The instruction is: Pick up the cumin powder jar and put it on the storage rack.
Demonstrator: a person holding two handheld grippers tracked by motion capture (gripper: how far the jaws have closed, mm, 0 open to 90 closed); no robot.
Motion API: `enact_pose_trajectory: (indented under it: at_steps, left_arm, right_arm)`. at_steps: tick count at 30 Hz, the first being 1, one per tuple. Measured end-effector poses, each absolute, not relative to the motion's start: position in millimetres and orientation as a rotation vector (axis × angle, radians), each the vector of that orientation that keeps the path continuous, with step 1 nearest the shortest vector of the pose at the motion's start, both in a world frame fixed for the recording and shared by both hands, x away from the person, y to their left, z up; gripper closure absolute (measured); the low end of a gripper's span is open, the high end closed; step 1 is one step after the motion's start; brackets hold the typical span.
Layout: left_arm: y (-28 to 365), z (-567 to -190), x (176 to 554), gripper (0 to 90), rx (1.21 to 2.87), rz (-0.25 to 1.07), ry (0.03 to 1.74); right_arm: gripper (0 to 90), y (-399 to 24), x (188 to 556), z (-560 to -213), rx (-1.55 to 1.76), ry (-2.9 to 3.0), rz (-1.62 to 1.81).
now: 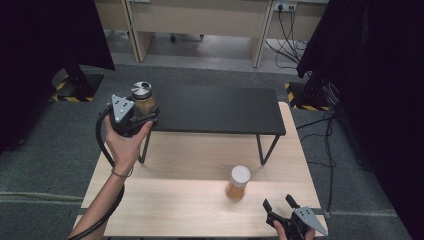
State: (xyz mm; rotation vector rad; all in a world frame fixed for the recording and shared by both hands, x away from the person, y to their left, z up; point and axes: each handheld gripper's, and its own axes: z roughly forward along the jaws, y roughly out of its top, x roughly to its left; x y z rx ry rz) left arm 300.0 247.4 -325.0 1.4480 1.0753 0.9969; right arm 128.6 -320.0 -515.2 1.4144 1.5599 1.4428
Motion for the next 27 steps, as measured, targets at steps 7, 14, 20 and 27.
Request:
enact_pose_trajectory:
  at_steps: [7, 14, 20, 27]
  left_arm:
    - [251.5, -327.0, 282.1, 8.6, 1.435, 1.016, 1.055]
    - [255.2, -333.7, 262.5, 8.7, 1.424, 1.017, 1.026]
    - [259.4, -344.0, 244.8, 8.7, 1.415, 1.009, 1.010]
    - [263.5, -352.5, 229.1, 8.7, 1.414, 1.001, 0.992]
  right_arm:
    - [6.2, -318.8, 128.4, -514.9, 1.413, 1.559, 1.445]
    - [6.2, -318.2, 128.0, -514.6, 1.411, 1.560, 1.444]
    - [6.2, -318.1, 127.9, -514.6, 1.411, 1.560, 1.445]
    - [6.2, -317.9, 127.5, -514.5, 1.412, 1.559, 1.444]
